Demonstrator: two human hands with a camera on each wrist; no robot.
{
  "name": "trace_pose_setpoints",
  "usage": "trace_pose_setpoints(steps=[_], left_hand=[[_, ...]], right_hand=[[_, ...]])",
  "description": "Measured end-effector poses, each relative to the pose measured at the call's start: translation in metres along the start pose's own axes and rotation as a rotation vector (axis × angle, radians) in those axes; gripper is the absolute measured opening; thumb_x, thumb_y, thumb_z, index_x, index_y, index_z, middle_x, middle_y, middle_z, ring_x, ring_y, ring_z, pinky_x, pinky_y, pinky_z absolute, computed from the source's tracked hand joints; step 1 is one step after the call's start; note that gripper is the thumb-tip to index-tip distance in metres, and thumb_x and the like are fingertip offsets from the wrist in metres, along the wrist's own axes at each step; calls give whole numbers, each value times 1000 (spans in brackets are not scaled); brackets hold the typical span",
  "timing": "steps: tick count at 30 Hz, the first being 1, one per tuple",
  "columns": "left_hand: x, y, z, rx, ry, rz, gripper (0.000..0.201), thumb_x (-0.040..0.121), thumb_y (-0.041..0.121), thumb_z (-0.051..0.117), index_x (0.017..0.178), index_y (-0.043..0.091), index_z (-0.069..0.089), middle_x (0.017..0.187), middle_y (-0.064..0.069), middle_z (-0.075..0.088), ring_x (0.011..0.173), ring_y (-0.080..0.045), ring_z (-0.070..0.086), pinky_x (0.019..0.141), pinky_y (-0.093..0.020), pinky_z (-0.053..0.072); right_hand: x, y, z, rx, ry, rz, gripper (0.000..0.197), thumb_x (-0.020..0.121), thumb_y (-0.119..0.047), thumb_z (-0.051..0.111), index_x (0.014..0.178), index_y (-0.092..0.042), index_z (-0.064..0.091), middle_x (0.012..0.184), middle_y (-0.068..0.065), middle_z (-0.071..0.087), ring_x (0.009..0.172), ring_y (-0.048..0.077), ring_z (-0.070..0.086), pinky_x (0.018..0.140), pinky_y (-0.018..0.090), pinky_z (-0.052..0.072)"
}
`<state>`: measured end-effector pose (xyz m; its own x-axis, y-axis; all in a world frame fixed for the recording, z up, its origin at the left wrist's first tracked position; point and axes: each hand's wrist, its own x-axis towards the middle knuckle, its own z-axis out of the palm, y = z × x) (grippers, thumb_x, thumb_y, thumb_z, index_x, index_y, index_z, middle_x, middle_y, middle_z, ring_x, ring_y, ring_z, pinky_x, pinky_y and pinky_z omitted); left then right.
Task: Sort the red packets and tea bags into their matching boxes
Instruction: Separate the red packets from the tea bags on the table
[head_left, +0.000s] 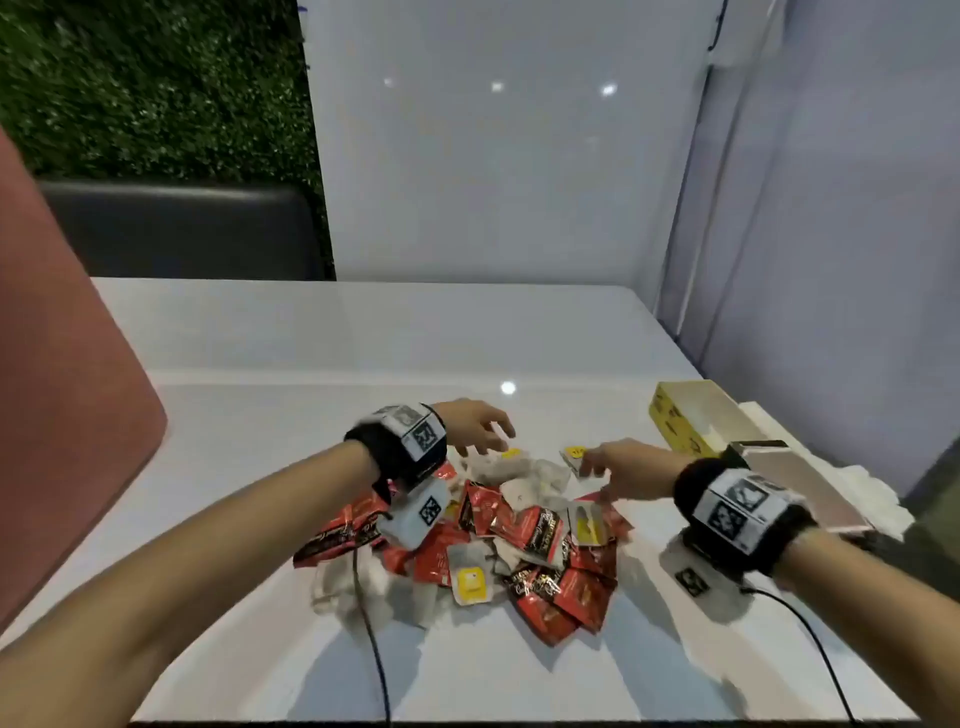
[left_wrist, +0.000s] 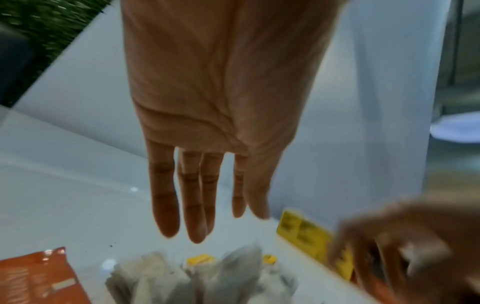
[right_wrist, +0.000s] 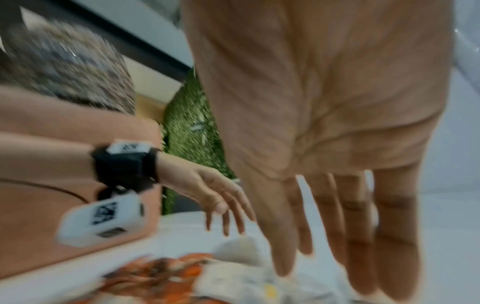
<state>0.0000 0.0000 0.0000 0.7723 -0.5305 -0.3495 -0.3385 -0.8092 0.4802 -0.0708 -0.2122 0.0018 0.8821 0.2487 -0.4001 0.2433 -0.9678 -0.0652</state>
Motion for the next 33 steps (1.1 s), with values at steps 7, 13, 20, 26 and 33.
trace_pose_setpoints(steps=[7,13,20,26,33], left_hand=[[39,8,27,412,-68,-212,101,74,59,65,149,30,4,153,-10,24,137,-31,30,110,-43,30],[43,-7,27,281,72,-285,39,82,41,65,105,13,52,114,-12,53,102,-26,54,83,-35,44],[38,-18,21,139,93,-229,39,80,19,71,116,11,60,122,-8,59,108,-23,58,88,-27,46],[28,-35,1,45,136,-132,34,80,16,72,112,7,65,105,-11,68,96,-23,66,71,-20,48],[8,-55,-33,-89,238,17,15,80,16,71,74,5,63,69,-2,56,65,-10,51,67,-22,41]], right_hand=[[55,14,1,-79,-194,83,116,69,-41,78,149,-29,-5,157,15,-1,143,37,17,114,50,25],[64,6,12,-126,-160,30,105,69,-35,80,148,-28,11,147,13,27,135,34,30,107,48,33],[55,0,24,39,48,-63,45,75,-16,74,116,-15,56,120,12,48,110,30,51,90,35,45],[48,5,29,98,126,-117,8,82,-11,65,90,-14,65,86,-4,48,86,15,46,74,25,38],[28,29,2,242,218,-134,15,83,-3,59,81,-16,65,78,-10,57,78,11,58,60,6,37]])
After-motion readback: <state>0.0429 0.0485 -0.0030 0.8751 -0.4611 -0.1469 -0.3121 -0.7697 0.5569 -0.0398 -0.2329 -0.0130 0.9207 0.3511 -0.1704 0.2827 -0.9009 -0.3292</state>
